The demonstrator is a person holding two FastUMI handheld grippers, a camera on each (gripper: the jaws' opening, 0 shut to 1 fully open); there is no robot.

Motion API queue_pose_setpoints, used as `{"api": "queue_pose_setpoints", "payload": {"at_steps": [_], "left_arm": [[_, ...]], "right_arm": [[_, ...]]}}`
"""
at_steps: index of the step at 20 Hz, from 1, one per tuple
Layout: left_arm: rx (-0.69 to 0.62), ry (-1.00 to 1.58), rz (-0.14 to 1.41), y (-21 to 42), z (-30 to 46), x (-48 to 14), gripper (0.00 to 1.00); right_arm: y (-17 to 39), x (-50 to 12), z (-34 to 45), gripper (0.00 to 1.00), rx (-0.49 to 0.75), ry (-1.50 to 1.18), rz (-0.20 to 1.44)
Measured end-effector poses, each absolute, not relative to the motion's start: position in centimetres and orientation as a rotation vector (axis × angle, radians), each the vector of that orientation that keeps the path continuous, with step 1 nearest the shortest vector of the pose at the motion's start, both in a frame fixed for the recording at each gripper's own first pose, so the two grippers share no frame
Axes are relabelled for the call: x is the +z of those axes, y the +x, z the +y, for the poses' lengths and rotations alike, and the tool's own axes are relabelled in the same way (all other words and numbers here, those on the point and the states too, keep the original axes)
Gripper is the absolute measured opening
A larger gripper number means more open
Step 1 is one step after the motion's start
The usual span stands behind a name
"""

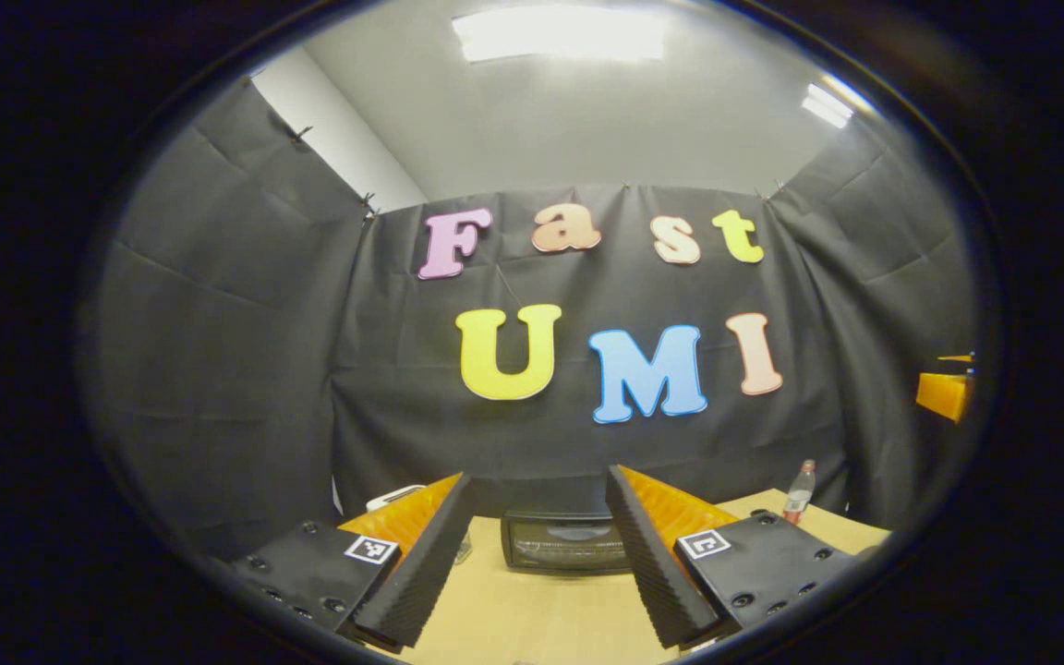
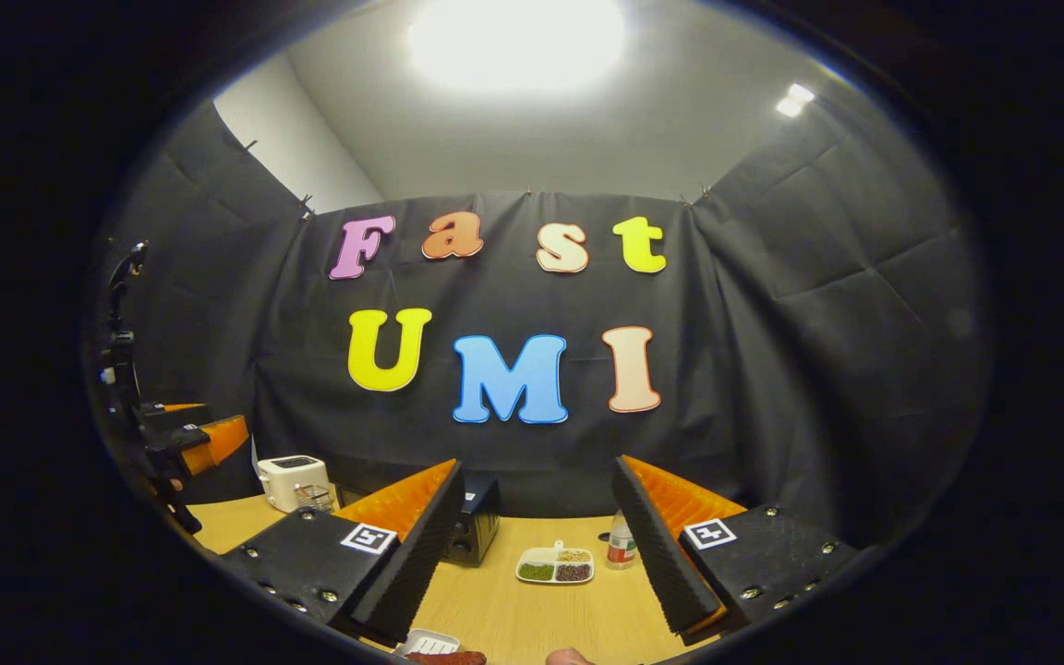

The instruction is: Open the electric oven with the left hand, put the food in, and close the electric oven.

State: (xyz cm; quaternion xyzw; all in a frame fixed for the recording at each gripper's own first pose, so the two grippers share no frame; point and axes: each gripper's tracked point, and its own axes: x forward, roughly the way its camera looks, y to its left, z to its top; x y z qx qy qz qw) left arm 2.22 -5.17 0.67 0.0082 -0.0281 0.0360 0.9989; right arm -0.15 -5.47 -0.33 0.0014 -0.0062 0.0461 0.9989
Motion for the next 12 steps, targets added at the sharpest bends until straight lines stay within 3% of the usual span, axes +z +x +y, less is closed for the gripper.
{"api": "queue_pose_setpoints", "payload": {"at_steps": [2, 4, 8, 12], "left_arm": [[0.057, -0.008, -0.049, 3.5, -5.7, 0.1, 0.94], [0.037, -0.033, -0.041, 5.1, -6.0, -0.4, 0.99], [-0.015, -0.059, -0.020, 9.3, -5.9, -2.0, 0.90], [-0.063, -0.044, -0.007, 14.2, -5.4, -3.6, 0.99]], "right_arm": [[-0.3, -0.1, -5.8, 0.98, 0.081, 0.010, -0.023], [-0.2, -0.2, -5.8, 0.97, 0.069, 0.010, -0.021], [0.7, -0.3, -6.1, 0.97, 0.001, 0.006, -0.015], [1.5, 0.2, -5.7, 0.97, -0.067, -0.008, -0.022]]}}
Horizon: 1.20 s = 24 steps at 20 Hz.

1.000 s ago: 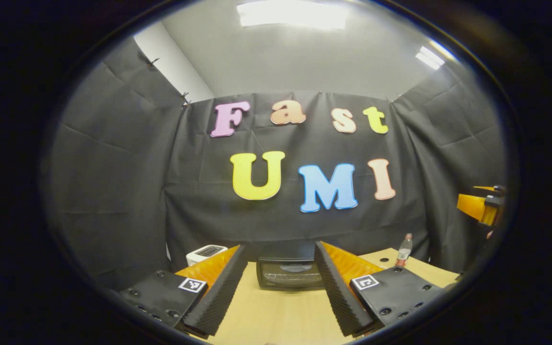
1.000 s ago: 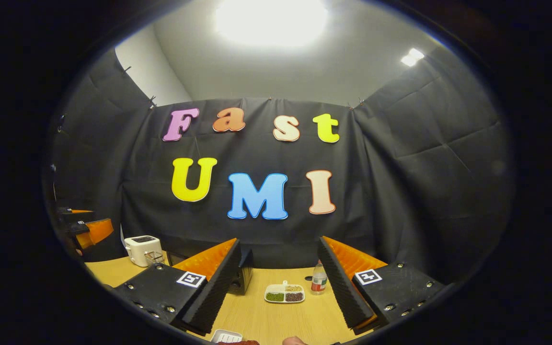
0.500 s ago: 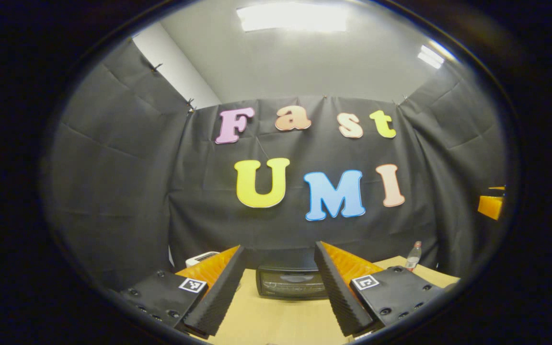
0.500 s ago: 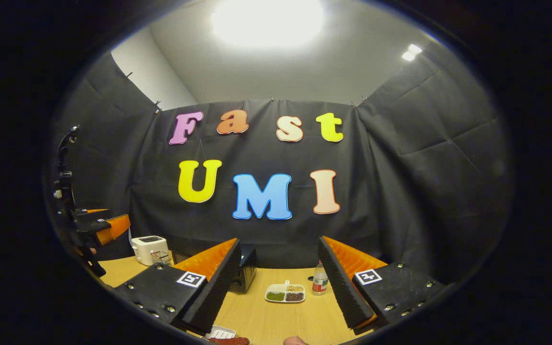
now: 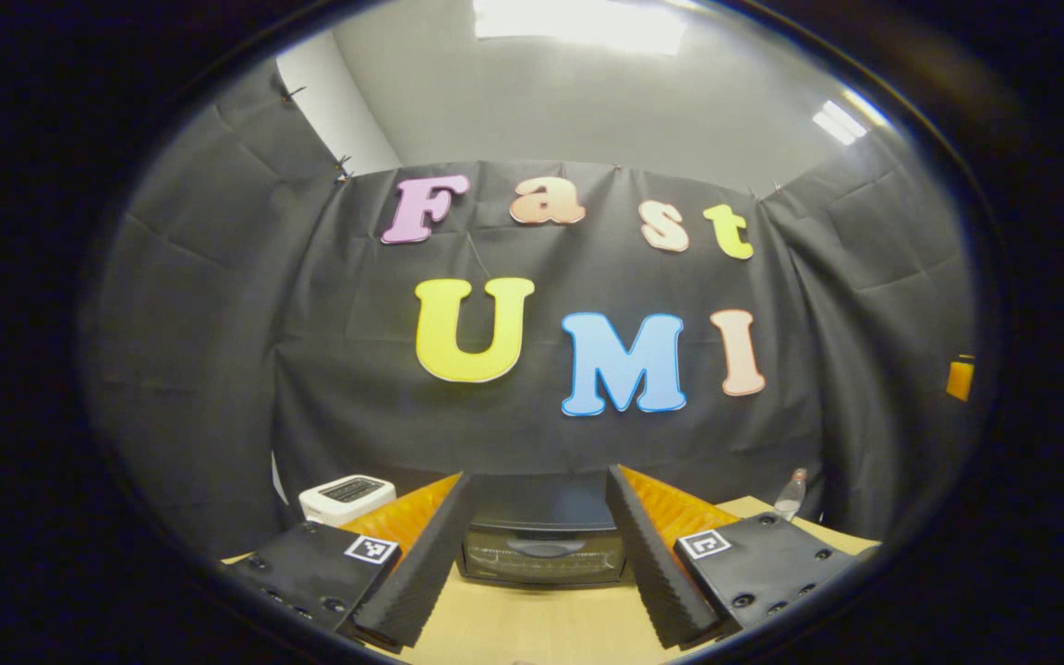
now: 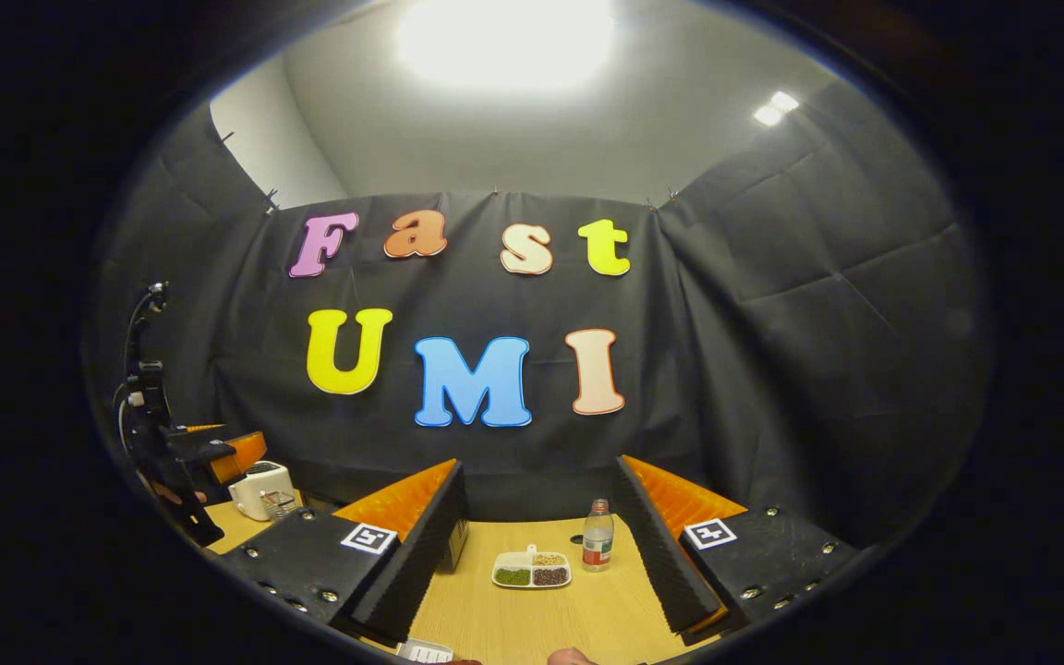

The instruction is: Open the electric oven with the left hand, put the food in, and close the electric oven.

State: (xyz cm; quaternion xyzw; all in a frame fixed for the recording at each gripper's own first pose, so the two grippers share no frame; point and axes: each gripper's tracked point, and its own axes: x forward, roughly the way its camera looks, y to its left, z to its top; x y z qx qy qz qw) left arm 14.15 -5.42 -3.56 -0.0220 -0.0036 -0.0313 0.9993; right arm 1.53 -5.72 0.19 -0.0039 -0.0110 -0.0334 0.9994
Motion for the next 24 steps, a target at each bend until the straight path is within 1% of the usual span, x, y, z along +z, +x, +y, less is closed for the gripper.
{"api": "queue_pose_setpoints", "payload": {"at_steps": [1, 3, 4, 10, 11, 13, 14, 15, 16, 18, 19, 20, 21, 23, 24], "left_arm": [[-0.073, -0.042, -0.004, 15.4, -5.3, -4.0, 0.99], [-0.102, -0.048, 0.009, 17.6, -5.4, -5.2, 0.90], [-0.114, -0.050, 0.016, 18.7, -5.4, -5.9, 0.94], [-0.181, -0.039, 0.056, 24.4, -6.1, -10.6, 0.95], [-0.195, -0.040, 0.063, 25.3, -6.3, -11.3, 0.99], [-0.222, -0.052, 0.079, 27.0, -7.1, -12.7, 0.99], [-0.230, -0.059, 0.089, 27.9, -7.5, -13.6, 0.94], [-0.235, -0.064, 0.099, 28.8, -7.8, -14.5, 0.95], [-0.241, -0.065, 0.111, 29.6, -8.2, -15.4, 0.95], [-0.253, -0.058, 0.138, 31.1, -8.9, -17.5, 0.93], [-0.259, -0.052, 0.153, 31.6, -9.3, -18.4, 0.91], [-0.262, -0.047, 0.166, 32.1, -9.6, -19.4, 0.91], [-0.266, -0.047, 0.181, 32.4, -9.8, -20.4, 0.91], [-0.267, -0.053, 0.215, 32.9, -10.2, -22.4, 0.99], [-0.261, -0.052, 0.225, 33.1, -10.2, -23.3, 0.99]], "right_arm": [[1.7, 0.2, -5.7, 0.97, -0.088, -0.015, -0.024], [2.0, 0.3, -5.6, 0.97, -0.128, -0.020, -0.025], [2.2, 0.3, -5.5, 0.97, -0.145, -0.023, -0.026], [3.0, -0.7, -5.0, 0.97, -0.234, -0.050, -0.005], [3.0, -0.9, -4.9, 0.97, -0.246, -0.052, -0.002], [3.1, -1.1, -4.9, 0.98, -0.273, -0.067, 0.006], [3.1, -1.3, -4.8, 0.92, -0.287, -0.075, 0.012], [3.2, -1.4, -4.9, 0.92, -0.300, -0.082, 0.017], [3.2, -1.4, -4.8, 0.98, -0.311, -0.088, 0.020], [3.3, -1.4, -4.8, 0.98, -0.333, -0.101, 0.026], [3.3, -1.4, -4.7, 0.92, -0.342, -0.112, 0.030], [3.3, -1.4, -4.7, 0.92, -0.349, -0.123, 0.034], [3.3, -1.4, -4.7, 0.98, -0.355, -0.135, 0.037], [3.3, -1.4, -4.6, 0.98, -0.362, -0.153, 0.044], [3.3, -1.4, -4.6, 0.97, -0.366, -0.159, 0.045]]}}
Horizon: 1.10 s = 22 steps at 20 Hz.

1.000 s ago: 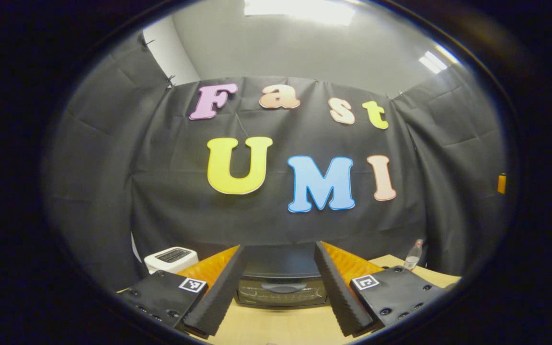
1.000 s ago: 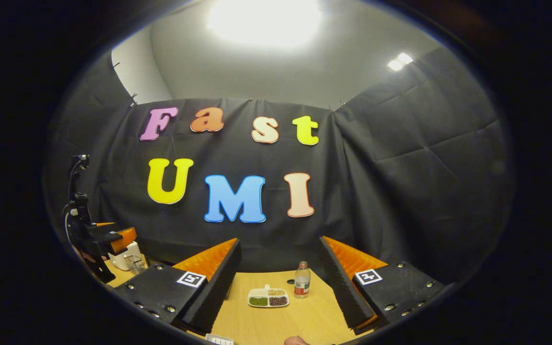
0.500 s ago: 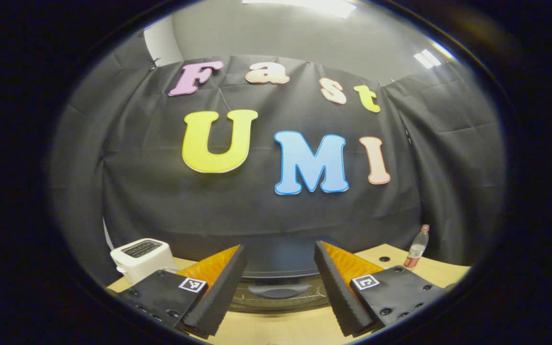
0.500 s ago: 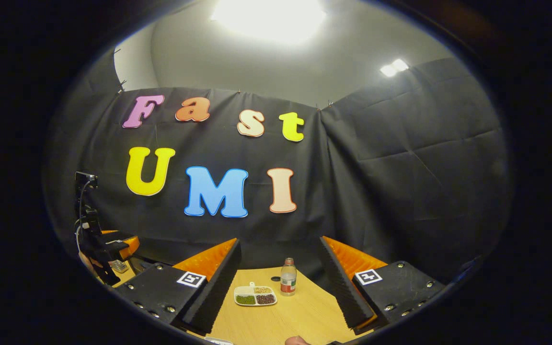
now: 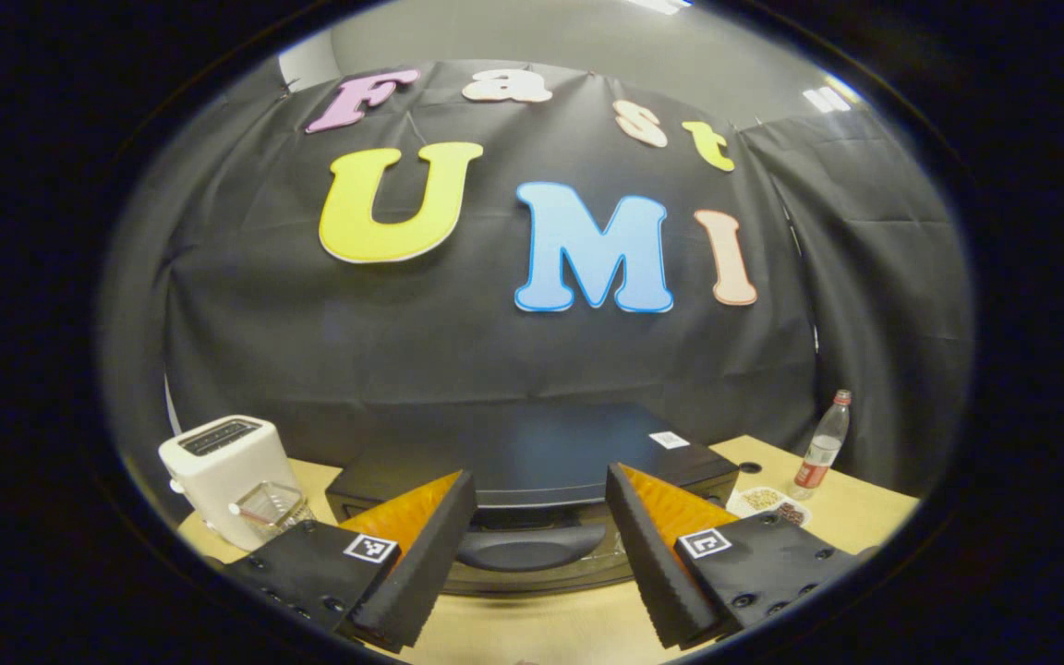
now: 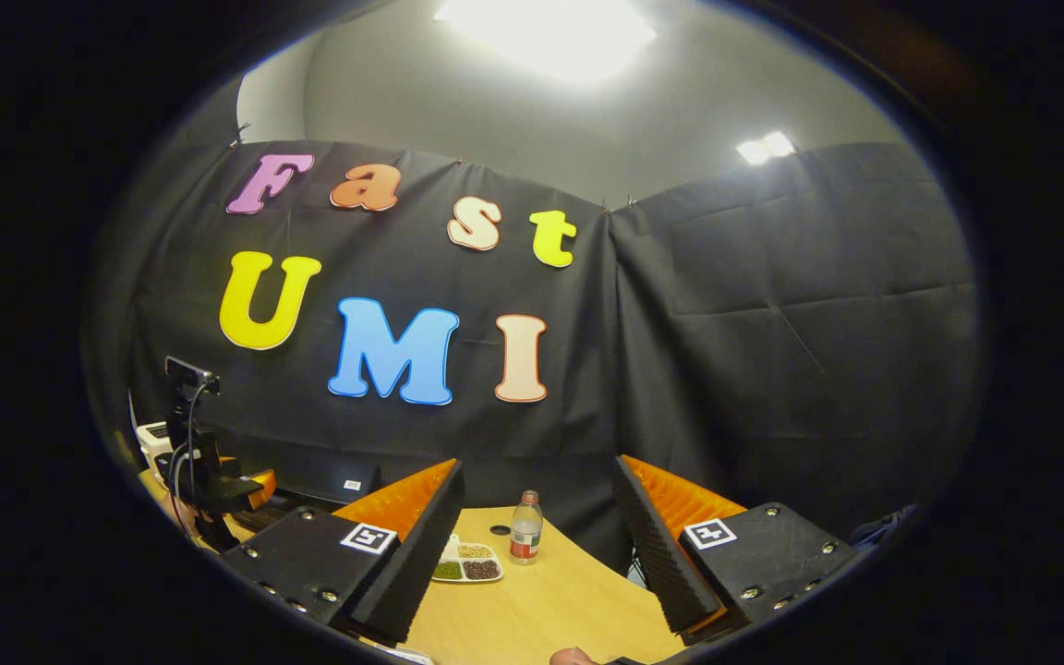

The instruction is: Open the electric oven with the left hand, put the food in, and close the electric oven.

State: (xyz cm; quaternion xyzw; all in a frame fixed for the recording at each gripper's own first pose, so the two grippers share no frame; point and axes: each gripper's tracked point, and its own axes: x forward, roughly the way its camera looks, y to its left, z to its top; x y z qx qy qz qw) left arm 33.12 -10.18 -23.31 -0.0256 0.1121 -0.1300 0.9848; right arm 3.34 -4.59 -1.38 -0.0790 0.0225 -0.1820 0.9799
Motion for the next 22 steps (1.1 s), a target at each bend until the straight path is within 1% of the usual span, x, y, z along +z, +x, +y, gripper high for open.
{"api": "queue_pose_setpoints", "payload": {"at_steps": [1, 2, 3, 4, 6, 7, 8, 9, 10, 12, 13, 14, 15, 16, 17, 18, 20, 21, 22], "left_arm": [[-0.252, -0.042, 0.232, 33.4, -10.0, -24.1, 0.95], [-0.245, -0.033, 0.242, 33.5, -9.8, -24.9, 0.91], [-0.240, -0.031, 0.250, 33.7, -9.8, -25.4, 0.91], [-0.234, -0.031, 0.254, 34.0, -9.7, -26.0, 0.99], [-0.224, -0.033, 0.270, 34.2, -9.7, -26.8, 0.95], [-0.223, -0.033, 0.258, 34.2, -9.7, -26.7, 0.91], [-0.221, -0.037, 0.248, 34.3, -9.7, -26.6, 0.99], [-0.218, -0.035, 0.252, 34.1, -9.7, -26.8, 0.95], [-0.218, -0.022, 0.245, 34.2, -9.7, -26.8, 0.99], [-0.216, -0.004, 0.238, 33.9, -9.7, -26.9, 0.99], [-0.214, -0.008, 0.239, 33.7, -9.7, -27.0, 0.92], [-0.213, -0.010, 0.236, 33.4, -9.7, -26.9, 0.99], [-0.213, -0.007, 0.236, 33.0, -9.6, -26.9, 0.95], [-0.211, 0.000, 0.233, 32.3, -9.4, -27.0, 0.99], [-0.210, 0.005, 0.231, 31.3, -9.2, -27.0, 0.95], [-0.208, 0.010, 0.231, 30.2, -9.1, -27.3, 0.99], [-0.204, 0.019, 0.235, 28.6, -9.1, -27.8, 0.99], [-0.201, 0.024, 0.242, 28.0, -9.1, -28.0, 0.99], [-0.198, 0.028, 0.248, 27.4, -9.1, -28.4, 0.99]], "right_arm": [[3.3, -1.4, -4.7, 0.97, -0.372, -0.163, 0.049], [3.4, -1.6, -4.6, 0.92, -0.372, -0.161, 0.056], [3.3, -1.8, -4.6, 0.97, -0.371, -0.155, 0.063], [3.4, -2.0, -4.5, 0.97, -0.370, -0.151, 0.069], [3.4, -2.2, -4.4, 0.98, -0.369, -0.155, 0.078], [3.4, -2.4, -4.4, 0.98, -0.365, -0.159, 0.084], [3.5, -2.5, -4.2, 0.97, -0.358, -0.163, 0.089], [3.4, -2.5, -4.0, 0.98, -0.352, -0.167, 0.092], [3.5, -2.4, -3.8, 0.97, -0.345, -0.170, 0.091], [3.7, -2.3, -3.6, 0.98, -0.329, -0.173, 0.090], [3.8, -2.3, -3.4, 0.98, -0.321, -0.174, 0.089], [3.9, -2.2, -3.2, 0.97, -0.312, -0.174, 0.088], [3.8, -2.2, -3.2, 0.97, -0.304, -0.174, 0.086], [3.9, -2.1, -3.1, 0.97, -0.296, -0.175, 0.086], [3.8, -2.1, -3.1, 0.97, -0.289, -0.176, 0.085], [3.8, -2.1, -3.1, 0.97, -0.284, -0.178, 0.084], [3.6, -2.2, -2.9, 0.97, -0.270, -0.179, 0.088], [3.6, -2.2, -2.9, 1.00, -0.261, -0.178, 0.090], [3.4, -2.3, -2.7, 0.97, -0.253, -0.177, 0.093]]}}
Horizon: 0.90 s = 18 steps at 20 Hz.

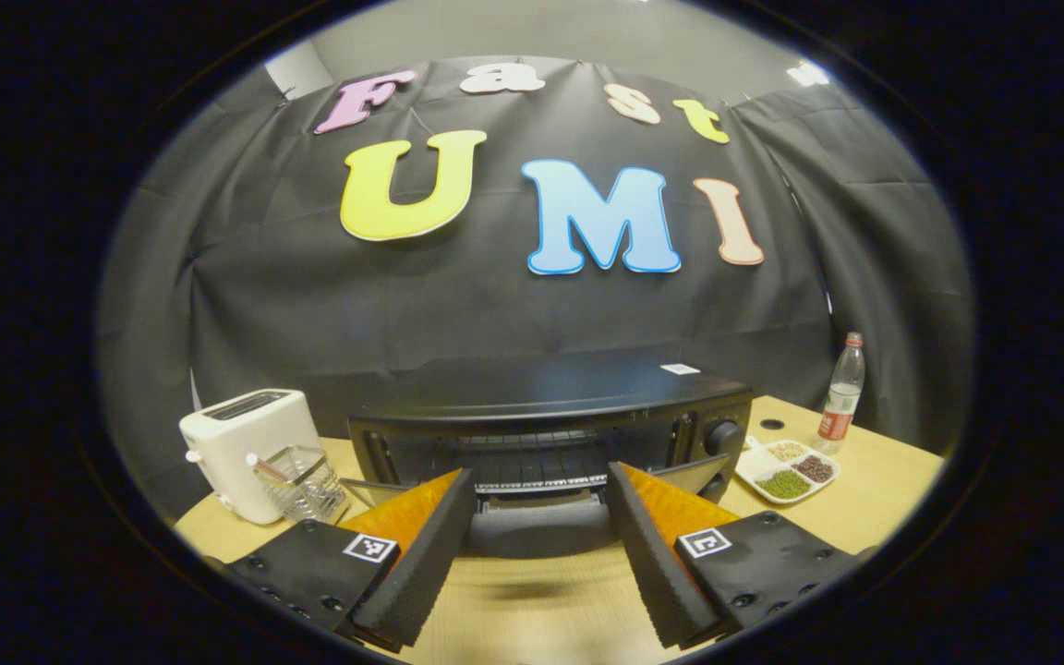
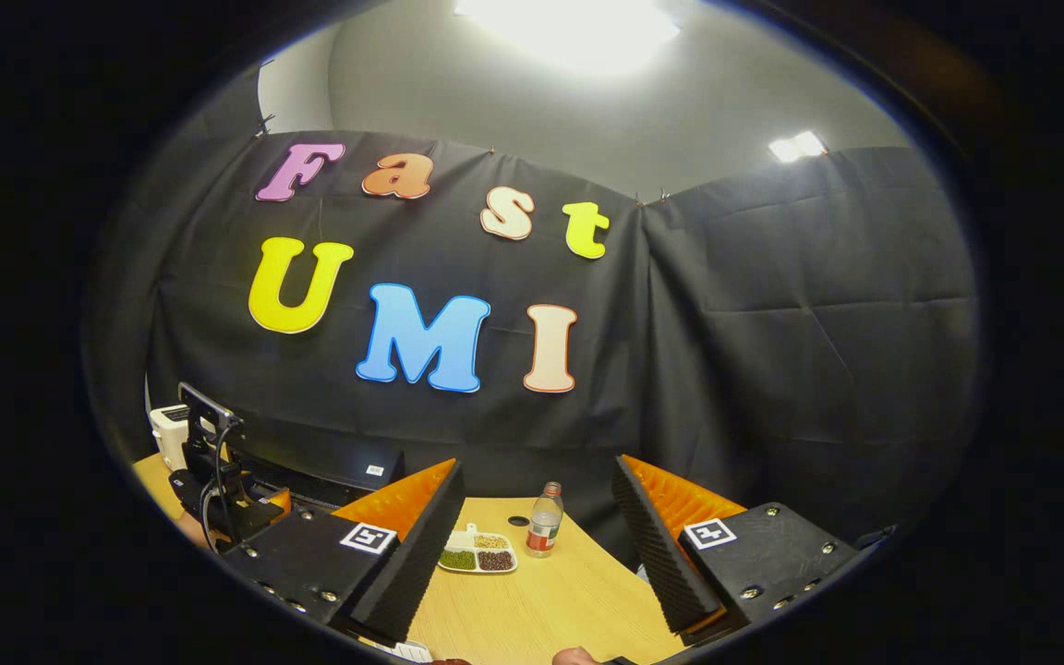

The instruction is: Open the electric oven with the left hand, put the food in, and close the electric oven.

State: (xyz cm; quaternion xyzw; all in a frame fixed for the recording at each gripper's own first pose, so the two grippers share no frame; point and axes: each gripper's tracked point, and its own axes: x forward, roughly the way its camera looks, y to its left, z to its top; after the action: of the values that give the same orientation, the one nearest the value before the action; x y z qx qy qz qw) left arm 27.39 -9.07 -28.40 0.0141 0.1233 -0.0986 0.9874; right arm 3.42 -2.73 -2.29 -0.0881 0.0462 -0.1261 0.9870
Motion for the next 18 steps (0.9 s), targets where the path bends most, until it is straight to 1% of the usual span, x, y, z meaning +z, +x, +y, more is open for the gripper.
{"api": "queue_pose_setpoints", "payload": {"at_steps": [4, 5, 6, 7, 8, 9, 10, 11, 12, 13, 14, 15, 16, 18], "left_arm": [[-0.194, 0.049, 0.281, 25.0, -8.7, -29.7, 0.99], [-0.193, 0.053, 0.291, 24.5, -8.7, -30.0, 0.99], [-0.190, 0.050, 0.303, 24.0, -8.6, -30.5, 0.95], [-0.185, 0.043, 0.314, 23.7, -8.5, -30.8, 0.95], [-0.180, 0.038, 0.320, 23.3, -8.5, -31.2, 0.99], [-0.176, 0.039, 0.330, 22.9, -8.4, -31.5, 0.99], [-0.173, 0.041, 0.337, 22.5, -8.4, -31.9, 0.99], [-0.171, 0.042, 0.345, 22.1, -8.3, -32.3, 0.95], [-0.170, 0.041, 0.355, 21.8, -8.3, -32.9, 0.95], [-0.171, 0.039, 0.371, 21.4, -8.2, -33.3, 0.96], [-0.173, 0.037, 0.384, 21.1, -8.2, -33.9, 0.96], [-0.177, 0.039, 0.398, 20.7, -8.2, -34.3, 1.00], [-0.183, 0.041, 0.413, 20.2, -8.2, -35.1, 1.00], [-0.194, 0.036, 0.449, 19.5, -8.2, -36.8, 0.96]], "right_arm": [[3.1, -3.1, -2.8, 0.97, -0.231, -0.181, 0.117], [2.9, -3.3, -2.8, 0.97, -0.227, -0.176, 0.122], [2.8, -3.5, -2.8, 0.97, -0.223, -0.171, 0.126], [2.6, -3.7, -2.8, 0.98, -0.219, -0.169, 0.132], [2.5, -3.9, -2.8, 0.98, -0.220, -0.169, 0.138], [2.4, -4.1, -3.0, 1.00, -0.221, -0.169, 0.143], [2.3, -4.2, -3.0, 0.98, -0.220, -0.166, 0.148], [2.2, -4.3, -3.0, 0.98, -0.219, -0.163, 0.154], [2.2, -4.5, -3.0, 1.00, -0.220, -0.161, 0.160], [2.2, -4.7, -3.1, 0.98, -0.221, -0.157, 0.167], [2.2, -4.8, -2.9, 0.98, -0.220, -0.152, 0.173], [2.3, -5.0, -2.9, 1.00, -0.221, -0.146, 0.177], [2.3, -5.1, -2.8, 0.97, -0.223, -0.139, 0.180], [2.5, -5.4, -2.5, 0.98, -0.218, -0.124, 0.189]]}}
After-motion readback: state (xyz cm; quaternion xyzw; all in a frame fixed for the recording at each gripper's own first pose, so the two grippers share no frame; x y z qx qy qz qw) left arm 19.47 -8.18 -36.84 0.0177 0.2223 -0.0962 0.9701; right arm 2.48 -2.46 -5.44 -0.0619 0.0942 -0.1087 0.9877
